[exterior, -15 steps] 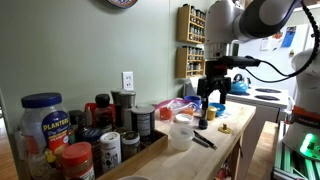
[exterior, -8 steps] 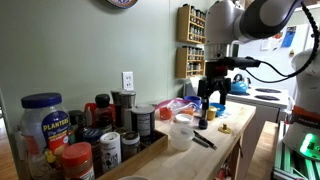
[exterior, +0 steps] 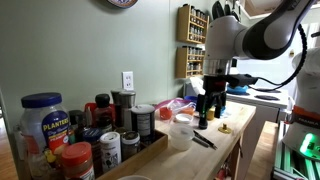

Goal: Place the two pens on top of the tupperware container

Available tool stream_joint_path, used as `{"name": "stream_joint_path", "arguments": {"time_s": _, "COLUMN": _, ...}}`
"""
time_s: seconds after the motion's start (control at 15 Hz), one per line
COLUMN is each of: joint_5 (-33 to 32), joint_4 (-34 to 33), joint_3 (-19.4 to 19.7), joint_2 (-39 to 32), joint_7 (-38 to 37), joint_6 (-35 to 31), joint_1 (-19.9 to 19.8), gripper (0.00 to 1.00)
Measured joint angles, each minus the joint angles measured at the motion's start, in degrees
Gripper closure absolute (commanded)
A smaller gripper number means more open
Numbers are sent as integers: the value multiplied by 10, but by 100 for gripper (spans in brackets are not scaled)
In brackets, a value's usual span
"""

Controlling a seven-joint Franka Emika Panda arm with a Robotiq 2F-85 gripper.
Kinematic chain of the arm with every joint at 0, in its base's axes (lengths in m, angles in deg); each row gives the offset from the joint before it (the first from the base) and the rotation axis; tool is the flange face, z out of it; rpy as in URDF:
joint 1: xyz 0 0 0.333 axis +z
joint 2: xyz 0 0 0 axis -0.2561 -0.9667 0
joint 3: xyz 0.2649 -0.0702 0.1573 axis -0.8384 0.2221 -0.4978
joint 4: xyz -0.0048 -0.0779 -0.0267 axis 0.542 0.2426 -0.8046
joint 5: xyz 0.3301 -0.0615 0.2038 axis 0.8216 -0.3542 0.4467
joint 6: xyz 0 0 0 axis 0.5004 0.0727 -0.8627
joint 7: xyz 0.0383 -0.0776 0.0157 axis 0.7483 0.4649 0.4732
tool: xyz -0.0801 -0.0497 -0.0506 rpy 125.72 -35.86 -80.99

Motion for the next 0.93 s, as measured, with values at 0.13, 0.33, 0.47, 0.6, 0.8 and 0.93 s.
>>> {"name": "stream_joint_path", "arguments": {"time_s": 0.13, "joint_5": -8, "joint_4": 1, "joint_3": -6, "joint_2": -23, "joint_7": 0, "joint_6": -33, "joint_1": -3, "gripper": 0}}
{"name": "stream_joint_path", "arguments": {"time_s": 0.33, "joint_5": -26, "joint_4": 1, "joint_3": -9, "joint_2": -53, "joint_7": 0, "joint_6": -68, "joint_1": -11, "gripper": 0}}
{"name": "stream_joint_path", "arguments": {"time_s": 0.47, "joint_5": -41, "joint_4": 1, "joint_3": -9, "joint_2": -74, "joint_7": 0, "joint_6": -83, "joint_1": -15, "gripper": 0}}
{"name": "stream_joint_path", "arguments": {"time_s": 0.6, "joint_5": -58, "joint_4": 1, "joint_3": -8, "joint_2": -92, "joint_7": -1, "joint_6": -96, "joint_1": -22, "gripper": 0}}
{"name": "stream_joint_path", "arguments": {"time_s": 0.8, "joint_5": -83, "joint_4": 0, "joint_3": -3, "joint_2": -111, "joint_7": -3, "joint_6": -103, "joint_1": -33, "gripper": 0}}
{"name": "stream_joint_path", "arguments": {"time_s": 0.93, "joint_5": -98, "joint_4": 0, "joint_3": -1, "joint_2": -123, "joint_7": -4, "joint_6": -112, "joint_1": -38, "gripper": 0}}
